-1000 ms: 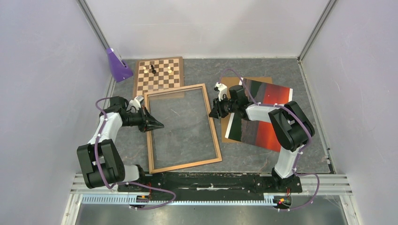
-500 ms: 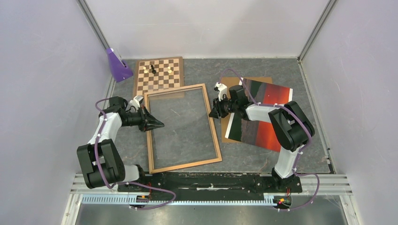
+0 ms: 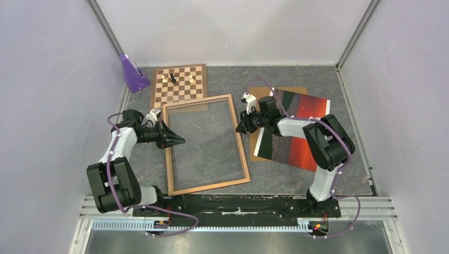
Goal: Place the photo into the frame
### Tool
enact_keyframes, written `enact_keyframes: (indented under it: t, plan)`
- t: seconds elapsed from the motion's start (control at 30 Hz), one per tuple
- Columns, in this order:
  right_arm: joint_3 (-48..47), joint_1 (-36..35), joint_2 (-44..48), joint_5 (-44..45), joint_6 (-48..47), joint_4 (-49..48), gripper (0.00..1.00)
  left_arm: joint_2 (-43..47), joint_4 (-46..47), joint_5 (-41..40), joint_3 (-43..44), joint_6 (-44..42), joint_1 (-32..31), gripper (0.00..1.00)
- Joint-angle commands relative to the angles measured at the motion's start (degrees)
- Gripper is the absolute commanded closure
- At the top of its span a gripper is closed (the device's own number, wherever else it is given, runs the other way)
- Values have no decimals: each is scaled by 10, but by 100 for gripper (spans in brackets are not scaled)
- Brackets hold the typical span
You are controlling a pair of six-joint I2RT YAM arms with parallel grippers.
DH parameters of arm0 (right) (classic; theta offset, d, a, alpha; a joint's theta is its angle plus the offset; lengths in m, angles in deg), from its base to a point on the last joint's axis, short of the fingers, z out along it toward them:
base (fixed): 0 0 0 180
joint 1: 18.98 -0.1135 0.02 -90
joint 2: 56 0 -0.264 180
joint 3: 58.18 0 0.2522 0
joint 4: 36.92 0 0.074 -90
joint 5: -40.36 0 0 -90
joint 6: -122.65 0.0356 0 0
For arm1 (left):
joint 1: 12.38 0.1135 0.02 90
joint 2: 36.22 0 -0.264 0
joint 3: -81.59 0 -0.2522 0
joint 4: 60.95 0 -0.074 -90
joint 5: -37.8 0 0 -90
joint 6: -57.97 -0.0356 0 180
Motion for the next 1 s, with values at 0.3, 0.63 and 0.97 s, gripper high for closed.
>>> enact_keyframes:
  t: [0.3,0.63,0.97]
  plan:
    - [2,-17,18,-19,-12,-12,72,11,-24,-20,20,-32,-2,98]
    - [3,-18,17,-19,-12,-13,72,7,-22,-52,16,-36,-3,98]
    - [5,-19,21,-13,-14,-14,72,10,-12,-67,1,-26,-3,98]
